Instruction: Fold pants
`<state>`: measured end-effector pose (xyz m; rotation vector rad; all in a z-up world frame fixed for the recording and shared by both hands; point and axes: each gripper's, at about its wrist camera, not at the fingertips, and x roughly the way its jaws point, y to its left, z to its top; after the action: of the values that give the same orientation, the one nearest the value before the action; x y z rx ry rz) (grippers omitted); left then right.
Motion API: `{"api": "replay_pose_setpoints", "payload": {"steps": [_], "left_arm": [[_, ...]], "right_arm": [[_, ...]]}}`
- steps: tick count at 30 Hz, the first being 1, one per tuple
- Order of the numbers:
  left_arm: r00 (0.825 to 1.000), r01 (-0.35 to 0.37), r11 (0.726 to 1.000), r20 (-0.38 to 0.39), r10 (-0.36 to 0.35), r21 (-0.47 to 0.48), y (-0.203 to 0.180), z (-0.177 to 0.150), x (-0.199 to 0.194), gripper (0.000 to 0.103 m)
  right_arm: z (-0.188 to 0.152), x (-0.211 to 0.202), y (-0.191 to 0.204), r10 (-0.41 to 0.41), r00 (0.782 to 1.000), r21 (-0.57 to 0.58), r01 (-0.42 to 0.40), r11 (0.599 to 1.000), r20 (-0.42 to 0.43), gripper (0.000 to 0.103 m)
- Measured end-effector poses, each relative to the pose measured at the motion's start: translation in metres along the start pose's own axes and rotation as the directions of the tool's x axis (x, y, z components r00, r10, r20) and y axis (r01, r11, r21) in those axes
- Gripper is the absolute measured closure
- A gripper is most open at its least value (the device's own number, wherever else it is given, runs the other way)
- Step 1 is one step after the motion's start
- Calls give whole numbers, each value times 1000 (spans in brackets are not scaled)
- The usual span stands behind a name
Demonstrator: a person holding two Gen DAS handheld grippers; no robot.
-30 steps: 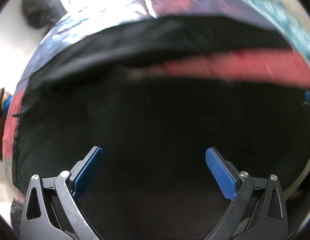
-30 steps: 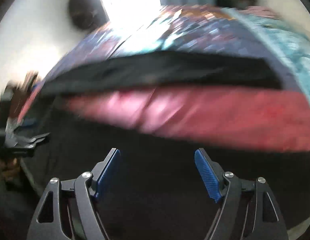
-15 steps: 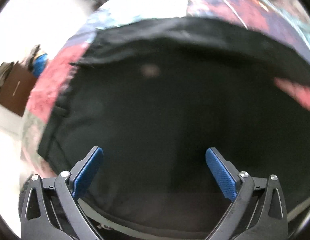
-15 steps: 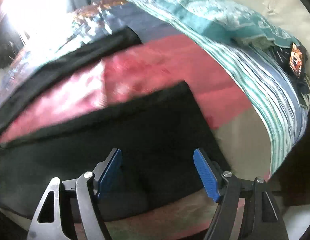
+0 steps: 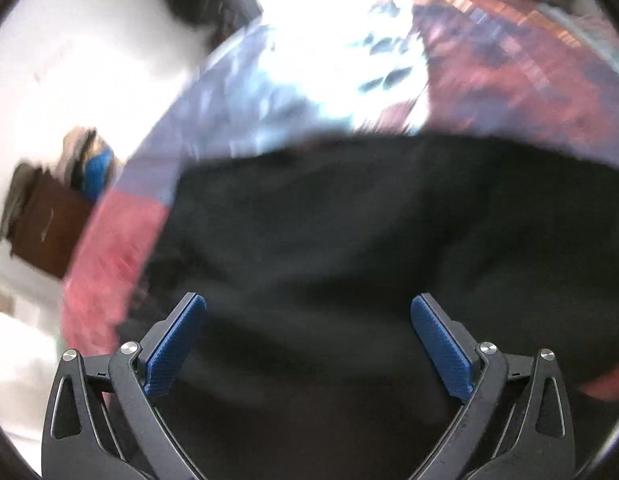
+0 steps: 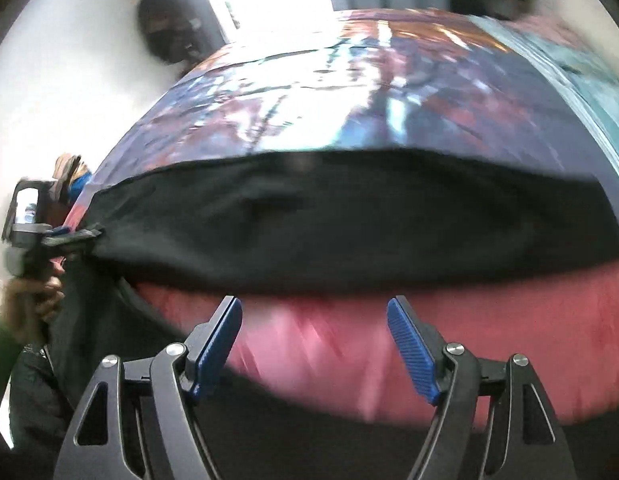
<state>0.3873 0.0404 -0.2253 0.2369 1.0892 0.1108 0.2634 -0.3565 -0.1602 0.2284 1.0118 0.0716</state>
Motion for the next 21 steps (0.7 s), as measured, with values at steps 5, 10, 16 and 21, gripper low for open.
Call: {"api": "replay_pose_setpoints", "payload": {"steps": [5,10,16,21], "left_arm": [[989,108,987,115,-94,-117,16,-15,8,0],[986,111,987,134,-95,-119,15,-21,6,0],[983,119,985,151,-100,-124,18,-21,8,0],[982,122,985,160,-101,-125,18,-22,9,0]], "right_arm": [[48,64,5,6,998,-114,-14,993,-69,28],[67,105,-87,-99,988,-78,90,993,-120,29],[80,76,-255,-396,899,79,415,906,-189,18],[82,20,-351,-487,855,276,519,809,-177,21]]}}
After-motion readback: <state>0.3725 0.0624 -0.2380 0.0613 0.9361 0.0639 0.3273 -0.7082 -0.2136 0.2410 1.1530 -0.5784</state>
